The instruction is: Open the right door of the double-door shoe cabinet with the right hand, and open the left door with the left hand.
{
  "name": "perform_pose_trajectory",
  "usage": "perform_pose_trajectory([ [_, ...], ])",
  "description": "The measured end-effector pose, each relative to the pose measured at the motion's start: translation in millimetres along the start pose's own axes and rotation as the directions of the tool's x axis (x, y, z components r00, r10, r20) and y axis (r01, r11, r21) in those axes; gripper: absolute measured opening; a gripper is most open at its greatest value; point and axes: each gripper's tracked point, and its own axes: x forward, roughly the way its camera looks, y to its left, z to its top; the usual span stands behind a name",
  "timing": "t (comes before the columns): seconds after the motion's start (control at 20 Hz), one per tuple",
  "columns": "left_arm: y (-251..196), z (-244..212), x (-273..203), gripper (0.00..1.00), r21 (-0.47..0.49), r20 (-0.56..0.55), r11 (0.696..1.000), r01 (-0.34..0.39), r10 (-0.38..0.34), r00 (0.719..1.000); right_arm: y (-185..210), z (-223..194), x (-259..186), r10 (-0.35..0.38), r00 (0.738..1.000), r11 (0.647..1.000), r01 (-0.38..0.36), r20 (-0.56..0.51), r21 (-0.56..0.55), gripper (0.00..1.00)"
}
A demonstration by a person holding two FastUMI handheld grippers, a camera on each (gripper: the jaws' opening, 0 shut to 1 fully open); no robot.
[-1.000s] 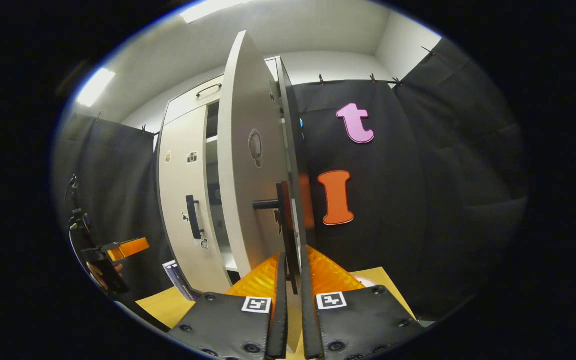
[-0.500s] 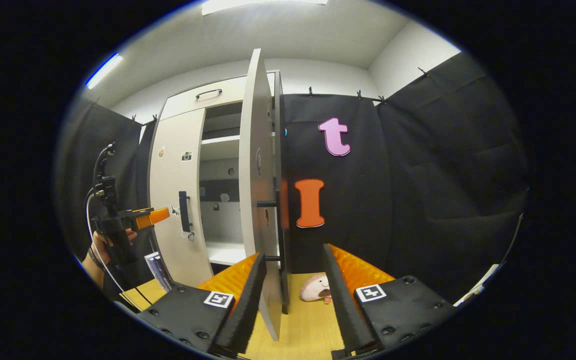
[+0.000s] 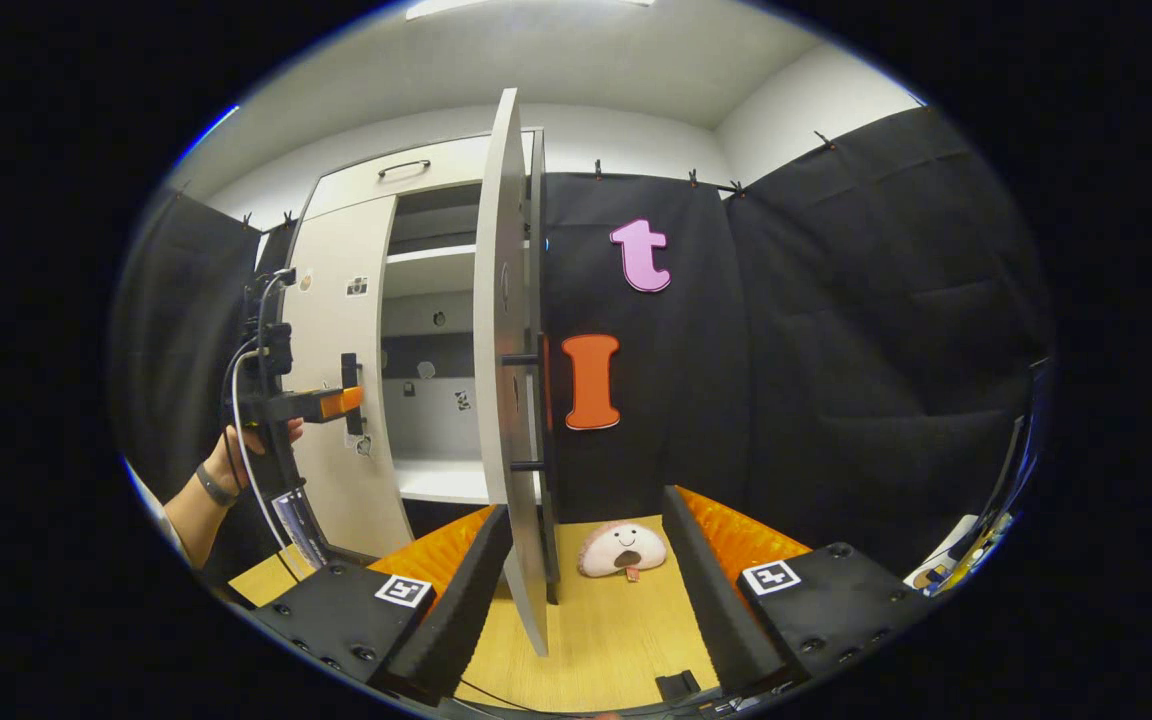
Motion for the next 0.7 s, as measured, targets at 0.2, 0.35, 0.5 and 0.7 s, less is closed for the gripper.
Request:
perform_pose_trajectory([
  [0.2,8,-11,15,0.87,-0.016,-0.035,0.998,-0.058,0.057,0.998,4,-4,-3,0.001,1.000,1.000,-0.002,0.007,0.016,0.97],
  [0.35,4,-11,15,0.79,-0.021,-0.033,0.998,-0.060,0.060,0.998,-1,-5,-1,-0.013,1.000,1.000,0.013,0.015,0.027,0.97],
  [0.5,-12,-12,15,0.31,0.005,-0.045,0.999,-0.033,0.033,0.998,-1,-5,0,-0.006,1.000,1.000,0.005,0.019,0.028,0.97],
  [0.7,-11,-14,16,0.22,-0.017,-0.063,1.000,-0.019,0.018,0.998,-2,-8,-2,0.003,1.000,1.000,-0.003,0.008,0.013,0.97],
])
